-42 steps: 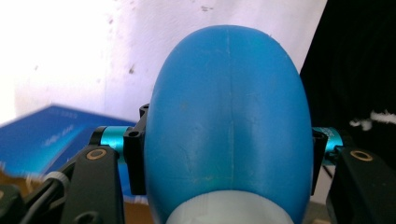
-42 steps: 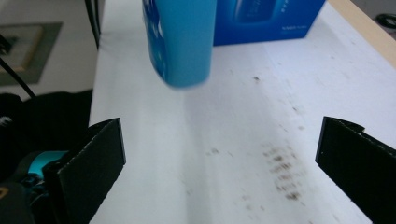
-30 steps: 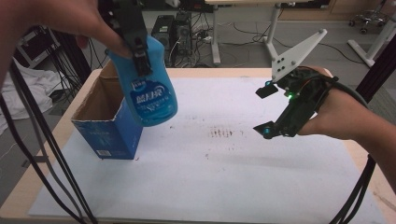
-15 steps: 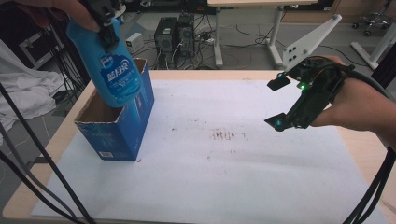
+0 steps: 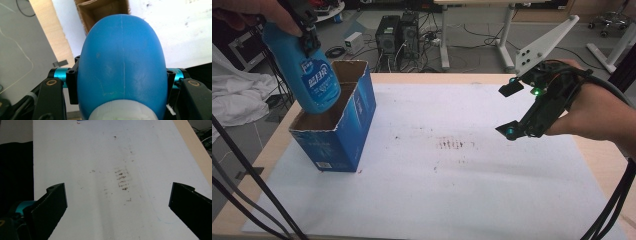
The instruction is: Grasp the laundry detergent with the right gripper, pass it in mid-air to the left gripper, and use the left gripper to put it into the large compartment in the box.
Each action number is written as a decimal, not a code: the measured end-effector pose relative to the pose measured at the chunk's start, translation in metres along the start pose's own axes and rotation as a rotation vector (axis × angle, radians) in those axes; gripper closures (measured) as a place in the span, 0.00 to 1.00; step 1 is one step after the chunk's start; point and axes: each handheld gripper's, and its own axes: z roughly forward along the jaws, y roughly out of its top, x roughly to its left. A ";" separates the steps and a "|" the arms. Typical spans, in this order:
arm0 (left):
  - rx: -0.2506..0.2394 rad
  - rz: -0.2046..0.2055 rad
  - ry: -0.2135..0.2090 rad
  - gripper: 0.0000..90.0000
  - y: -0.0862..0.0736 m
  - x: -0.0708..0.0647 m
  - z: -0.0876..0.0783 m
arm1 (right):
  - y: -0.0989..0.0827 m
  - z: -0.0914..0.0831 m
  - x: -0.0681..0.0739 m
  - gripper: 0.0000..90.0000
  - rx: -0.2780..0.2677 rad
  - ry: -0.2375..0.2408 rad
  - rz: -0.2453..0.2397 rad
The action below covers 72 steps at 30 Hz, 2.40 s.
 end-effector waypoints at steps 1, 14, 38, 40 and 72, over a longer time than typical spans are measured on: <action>0.002 0.003 0.001 0.43 0.001 0.001 0.003 | 0.000 0.000 0.000 0.01 0.003 -0.002 0.001; 0.066 0.132 -0.017 0.43 0.009 0.005 0.054 | -0.004 0.004 -0.001 0.01 0.004 -0.006 0.016; 0.062 0.609 -0.009 0.43 0.020 0.001 0.156 | -0.001 0.012 -0.001 0.01 0.040 -0.013 0.028; 0.053 0.624 -0.015 0.43 0.019 0.001 0.161 | -0.001 0.013 -0.001 0.01 0.040 -0.011 0.027; 0.040 0.628 -0.041 0.32 0.019 0.005 0.163 | -0.003 0.016 0.000 0.01 0.051 -0.009 0.028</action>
